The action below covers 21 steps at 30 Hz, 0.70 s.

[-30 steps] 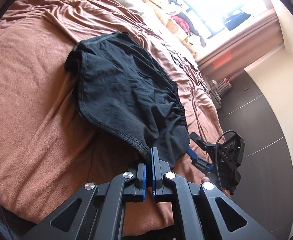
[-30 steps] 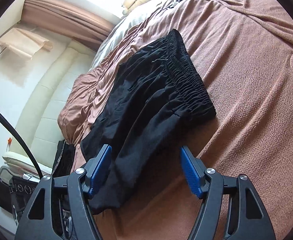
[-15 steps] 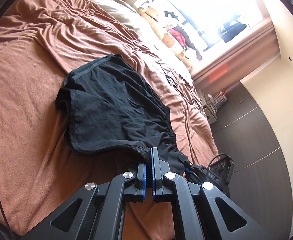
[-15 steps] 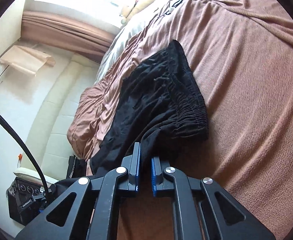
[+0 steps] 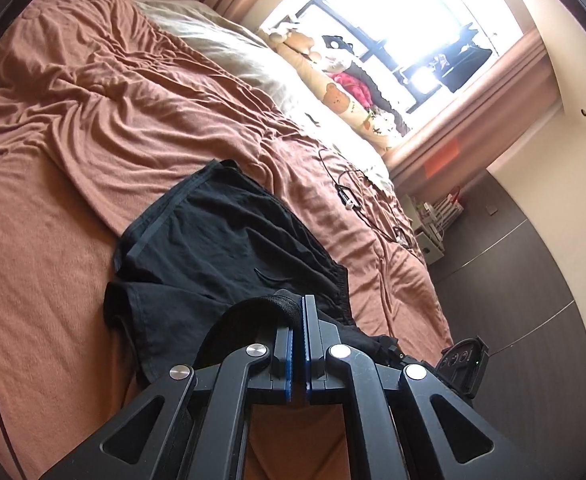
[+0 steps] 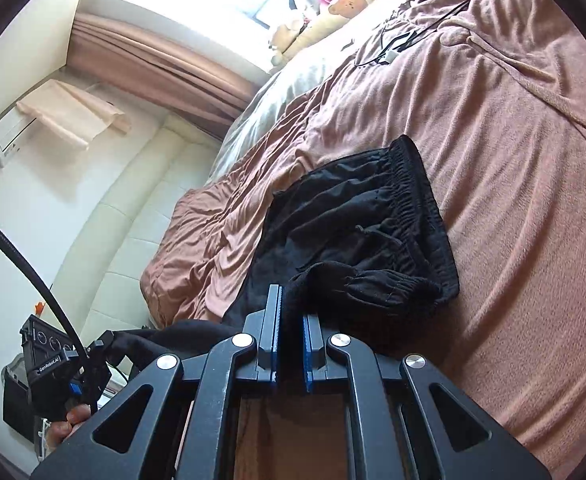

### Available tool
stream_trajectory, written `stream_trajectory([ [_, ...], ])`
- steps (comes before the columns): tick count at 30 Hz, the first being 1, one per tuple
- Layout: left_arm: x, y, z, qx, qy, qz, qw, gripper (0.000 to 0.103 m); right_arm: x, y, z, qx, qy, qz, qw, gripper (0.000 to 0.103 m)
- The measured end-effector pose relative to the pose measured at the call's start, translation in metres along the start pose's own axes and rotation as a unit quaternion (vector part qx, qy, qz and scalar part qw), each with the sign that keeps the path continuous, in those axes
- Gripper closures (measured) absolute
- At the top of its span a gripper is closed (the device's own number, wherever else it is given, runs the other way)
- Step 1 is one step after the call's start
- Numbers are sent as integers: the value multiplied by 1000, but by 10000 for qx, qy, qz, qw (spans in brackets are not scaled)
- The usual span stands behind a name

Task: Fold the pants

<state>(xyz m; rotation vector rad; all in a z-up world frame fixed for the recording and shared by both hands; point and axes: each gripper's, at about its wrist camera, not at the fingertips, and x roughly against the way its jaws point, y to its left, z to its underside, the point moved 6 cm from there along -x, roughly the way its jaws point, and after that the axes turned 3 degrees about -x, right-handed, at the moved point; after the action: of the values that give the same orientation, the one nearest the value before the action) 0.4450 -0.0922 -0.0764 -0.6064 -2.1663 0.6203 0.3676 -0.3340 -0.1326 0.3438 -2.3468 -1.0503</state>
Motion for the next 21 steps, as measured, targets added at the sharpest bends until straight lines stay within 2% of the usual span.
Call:
stream_trajectory([
  [21,-118,70,-77,115,546,-675,9962,100,-91,5,-65,137,237,495,9984,97],
])
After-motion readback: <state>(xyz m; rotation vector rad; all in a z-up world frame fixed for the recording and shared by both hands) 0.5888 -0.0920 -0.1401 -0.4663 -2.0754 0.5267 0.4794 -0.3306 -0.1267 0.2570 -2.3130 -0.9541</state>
